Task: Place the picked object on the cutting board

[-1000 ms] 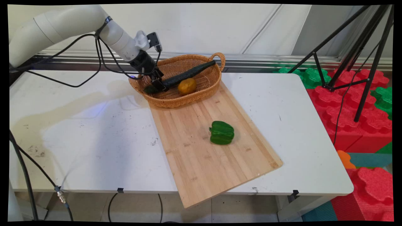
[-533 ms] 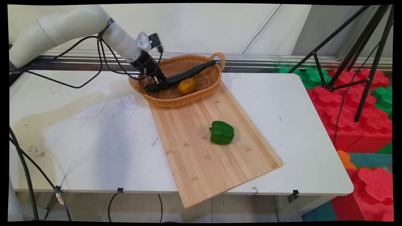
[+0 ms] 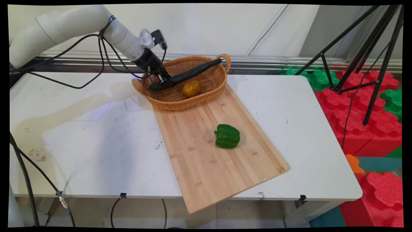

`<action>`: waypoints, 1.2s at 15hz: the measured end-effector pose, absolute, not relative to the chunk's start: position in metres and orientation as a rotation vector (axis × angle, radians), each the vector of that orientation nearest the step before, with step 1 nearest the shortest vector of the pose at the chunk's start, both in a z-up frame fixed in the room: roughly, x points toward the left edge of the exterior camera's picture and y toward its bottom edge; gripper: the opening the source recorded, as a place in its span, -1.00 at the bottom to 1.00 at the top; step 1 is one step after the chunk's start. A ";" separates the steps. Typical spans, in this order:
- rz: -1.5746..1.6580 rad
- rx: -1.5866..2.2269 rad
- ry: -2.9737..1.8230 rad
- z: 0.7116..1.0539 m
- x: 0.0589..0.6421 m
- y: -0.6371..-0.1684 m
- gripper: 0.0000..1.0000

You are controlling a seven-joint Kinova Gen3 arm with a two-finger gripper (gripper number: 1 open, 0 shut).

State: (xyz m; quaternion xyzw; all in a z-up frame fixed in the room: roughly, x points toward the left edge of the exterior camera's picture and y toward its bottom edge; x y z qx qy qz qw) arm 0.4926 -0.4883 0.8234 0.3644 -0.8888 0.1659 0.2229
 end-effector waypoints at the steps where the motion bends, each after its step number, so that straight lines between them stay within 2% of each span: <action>1: 0.458 1.002 -2.449 0.828 0.493 -0.487 -1.00; 18: 0.426 0.937 -2.377 0.926 0.495 -0.452 -1.00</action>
